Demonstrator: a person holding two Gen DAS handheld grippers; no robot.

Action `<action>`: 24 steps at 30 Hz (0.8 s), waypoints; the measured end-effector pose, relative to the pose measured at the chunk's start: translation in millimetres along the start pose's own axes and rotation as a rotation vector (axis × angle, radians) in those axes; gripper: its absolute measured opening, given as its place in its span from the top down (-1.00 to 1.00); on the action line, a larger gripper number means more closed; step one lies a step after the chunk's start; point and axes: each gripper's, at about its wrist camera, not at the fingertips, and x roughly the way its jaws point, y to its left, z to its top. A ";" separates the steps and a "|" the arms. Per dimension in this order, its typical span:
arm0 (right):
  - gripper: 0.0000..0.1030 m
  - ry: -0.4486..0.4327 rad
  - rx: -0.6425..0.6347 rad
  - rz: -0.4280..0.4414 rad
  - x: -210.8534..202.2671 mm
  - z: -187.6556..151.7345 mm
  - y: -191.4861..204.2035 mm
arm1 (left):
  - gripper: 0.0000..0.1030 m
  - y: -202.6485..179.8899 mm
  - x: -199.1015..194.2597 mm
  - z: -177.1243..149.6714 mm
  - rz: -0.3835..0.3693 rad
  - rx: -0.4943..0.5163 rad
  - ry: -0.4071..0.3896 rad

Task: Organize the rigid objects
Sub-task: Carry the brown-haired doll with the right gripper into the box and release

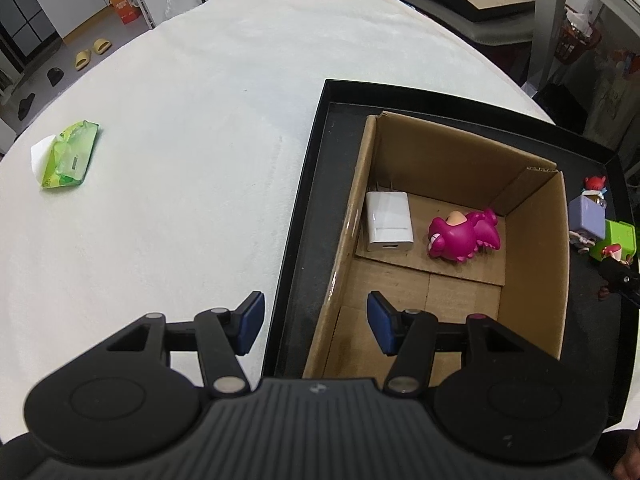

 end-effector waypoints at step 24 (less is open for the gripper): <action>0.22 -0.054 -0.127 -0.011 -37.2 6.9 81.1 | -0.07 37.0 1.7 -12.0 -0.163 -0.047 -0.020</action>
